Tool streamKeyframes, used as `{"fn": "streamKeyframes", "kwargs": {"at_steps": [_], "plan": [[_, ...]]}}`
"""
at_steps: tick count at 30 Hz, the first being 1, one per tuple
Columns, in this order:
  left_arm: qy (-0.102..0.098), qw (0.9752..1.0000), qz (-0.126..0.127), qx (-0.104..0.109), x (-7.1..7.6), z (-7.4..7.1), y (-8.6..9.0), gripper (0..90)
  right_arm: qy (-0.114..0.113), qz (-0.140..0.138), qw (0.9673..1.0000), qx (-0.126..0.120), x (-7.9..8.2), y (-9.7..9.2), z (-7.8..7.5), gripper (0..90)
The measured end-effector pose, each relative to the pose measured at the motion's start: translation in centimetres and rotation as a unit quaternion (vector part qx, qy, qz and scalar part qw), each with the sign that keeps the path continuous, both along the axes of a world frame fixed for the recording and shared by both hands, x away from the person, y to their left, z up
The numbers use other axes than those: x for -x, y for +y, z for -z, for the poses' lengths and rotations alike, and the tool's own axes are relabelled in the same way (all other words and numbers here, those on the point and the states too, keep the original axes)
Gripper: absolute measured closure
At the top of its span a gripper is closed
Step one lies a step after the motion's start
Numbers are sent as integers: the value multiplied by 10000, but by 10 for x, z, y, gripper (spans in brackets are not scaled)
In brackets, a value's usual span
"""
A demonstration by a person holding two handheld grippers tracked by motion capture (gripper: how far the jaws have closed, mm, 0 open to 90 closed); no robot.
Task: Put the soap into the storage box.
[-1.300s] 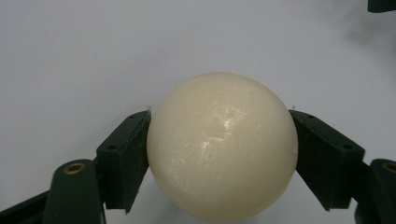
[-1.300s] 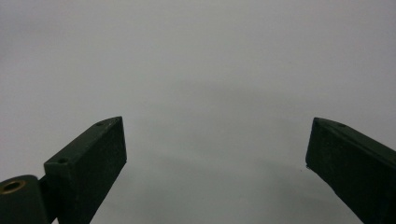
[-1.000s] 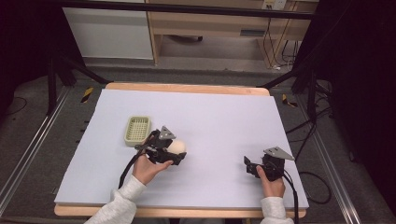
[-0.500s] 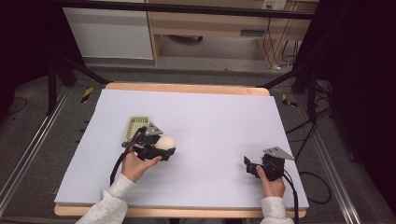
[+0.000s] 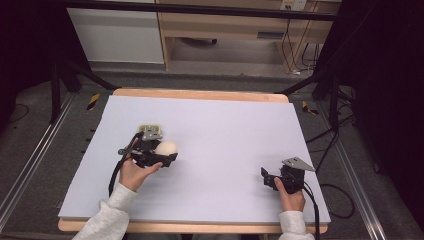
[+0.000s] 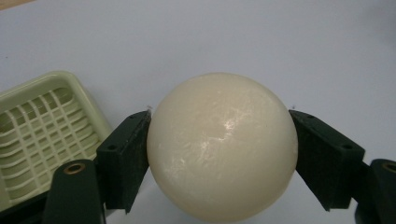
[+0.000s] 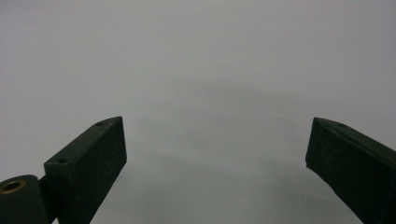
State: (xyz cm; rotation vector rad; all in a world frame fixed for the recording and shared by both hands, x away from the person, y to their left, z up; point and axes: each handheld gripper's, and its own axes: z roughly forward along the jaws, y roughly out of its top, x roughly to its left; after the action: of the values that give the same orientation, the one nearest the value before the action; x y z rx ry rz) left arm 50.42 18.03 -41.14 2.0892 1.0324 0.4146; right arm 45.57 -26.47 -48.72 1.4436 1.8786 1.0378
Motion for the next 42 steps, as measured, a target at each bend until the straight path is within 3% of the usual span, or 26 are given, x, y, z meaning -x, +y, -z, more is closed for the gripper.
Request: {"fn": "streamKeyframes", "kwargs": {"at_steps": [15, 42], "plan": [[26, 9995, -276, 147, -13, -5, 21, 242, -5, -7, 10000, 21, 0, 0, 0, 55], [130, 9965, -823, 42, -45, 9, 48, 242, 3, -16, 10000, 34, 0, 1, 0, 55]]}}
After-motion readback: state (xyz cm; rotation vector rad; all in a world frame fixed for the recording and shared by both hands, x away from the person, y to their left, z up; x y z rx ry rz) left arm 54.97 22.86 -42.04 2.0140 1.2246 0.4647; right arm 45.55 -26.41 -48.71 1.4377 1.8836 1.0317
